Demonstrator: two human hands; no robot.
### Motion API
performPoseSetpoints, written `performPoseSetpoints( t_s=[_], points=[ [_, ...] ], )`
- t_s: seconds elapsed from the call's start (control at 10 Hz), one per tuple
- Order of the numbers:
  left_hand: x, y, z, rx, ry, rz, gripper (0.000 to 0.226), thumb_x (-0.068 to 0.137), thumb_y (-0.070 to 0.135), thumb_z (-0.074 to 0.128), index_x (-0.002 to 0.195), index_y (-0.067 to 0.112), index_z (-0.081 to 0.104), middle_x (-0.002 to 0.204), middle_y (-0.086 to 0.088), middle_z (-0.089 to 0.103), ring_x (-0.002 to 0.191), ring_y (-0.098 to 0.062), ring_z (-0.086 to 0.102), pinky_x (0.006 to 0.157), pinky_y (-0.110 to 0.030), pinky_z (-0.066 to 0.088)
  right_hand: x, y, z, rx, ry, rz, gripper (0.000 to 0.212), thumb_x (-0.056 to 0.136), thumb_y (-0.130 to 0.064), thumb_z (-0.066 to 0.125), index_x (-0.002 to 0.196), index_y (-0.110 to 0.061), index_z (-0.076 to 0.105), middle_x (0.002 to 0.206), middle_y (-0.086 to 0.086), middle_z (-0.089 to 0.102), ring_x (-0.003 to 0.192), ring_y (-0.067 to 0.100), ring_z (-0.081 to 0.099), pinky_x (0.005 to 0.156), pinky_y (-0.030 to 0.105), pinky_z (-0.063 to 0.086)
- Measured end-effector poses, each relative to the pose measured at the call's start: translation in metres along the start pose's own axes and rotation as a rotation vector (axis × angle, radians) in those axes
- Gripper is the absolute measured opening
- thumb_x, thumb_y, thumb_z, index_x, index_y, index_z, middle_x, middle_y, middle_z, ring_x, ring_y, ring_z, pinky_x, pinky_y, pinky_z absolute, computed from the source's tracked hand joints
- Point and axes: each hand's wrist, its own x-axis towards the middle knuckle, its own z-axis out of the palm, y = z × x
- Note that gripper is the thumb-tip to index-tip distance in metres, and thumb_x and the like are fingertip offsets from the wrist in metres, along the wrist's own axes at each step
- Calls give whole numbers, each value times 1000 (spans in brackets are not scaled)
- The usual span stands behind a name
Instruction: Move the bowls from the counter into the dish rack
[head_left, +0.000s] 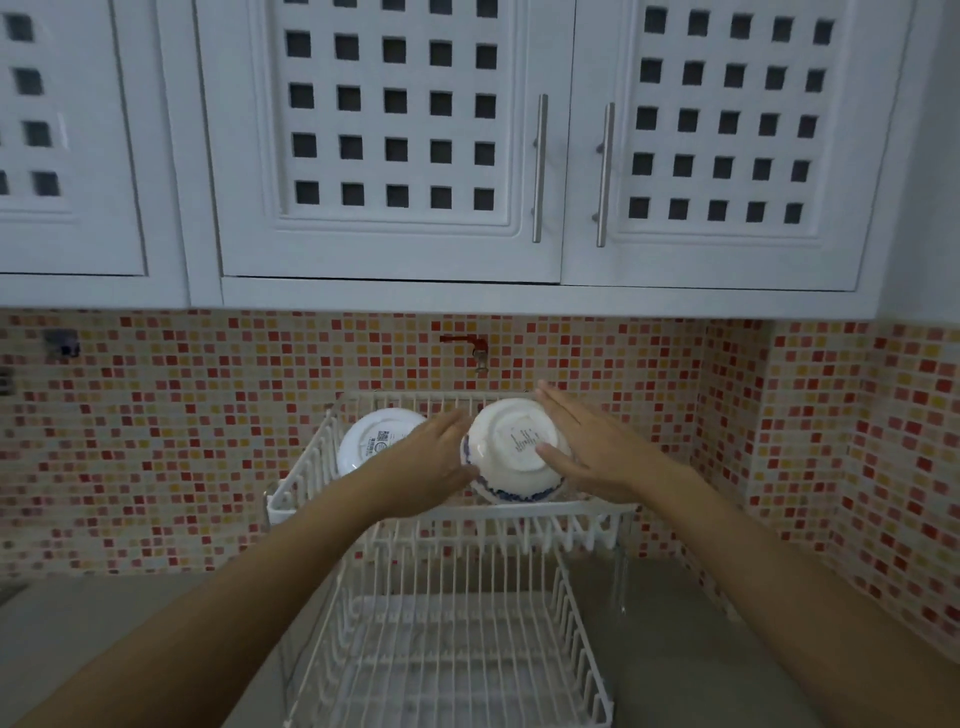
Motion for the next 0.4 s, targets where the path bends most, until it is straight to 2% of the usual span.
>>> performPoseSetpoints(
  t_s=[0.1, 0.2, 0.4],
  points=[
    [-23, -6, -8, -11, -20, -60, 65, 99, 40, 32, 150, 9, 7, 160, -7, 0, 148, -21, 3, 119, -35, 9, -5, -35, 1, 74, -16, 40, 64, 100, -44, 24, 151, -15, 0, 161, -2, -4, 147, 11, -2, 119, 31, -1],
    [-54, -21, -12, -12, -74, -164, 66, 99, 43, 25, 150, 7, 3, 160, -11, -2, 148, -23, -1, 121, -39, 7, -9, -84, 10, 121, -99, 149, 62, 100, -41, 20, 151, -10, 2, 161, 4, -4, 148, 15, -2, 120, 35, -2],
    [-98, -28, -10, 86, -110, -260, 65, 99, 43, 20, 149, 3, 4, 160, -14, 1, 148, -28, 4, 120, -46, 12, -23, -141, 16, 95, -161, 286, 65, 99, -42, 16, 150, -6, -1, 161, 10, -4, 148, 21, -4, 121, 42, 0]
  ],
)
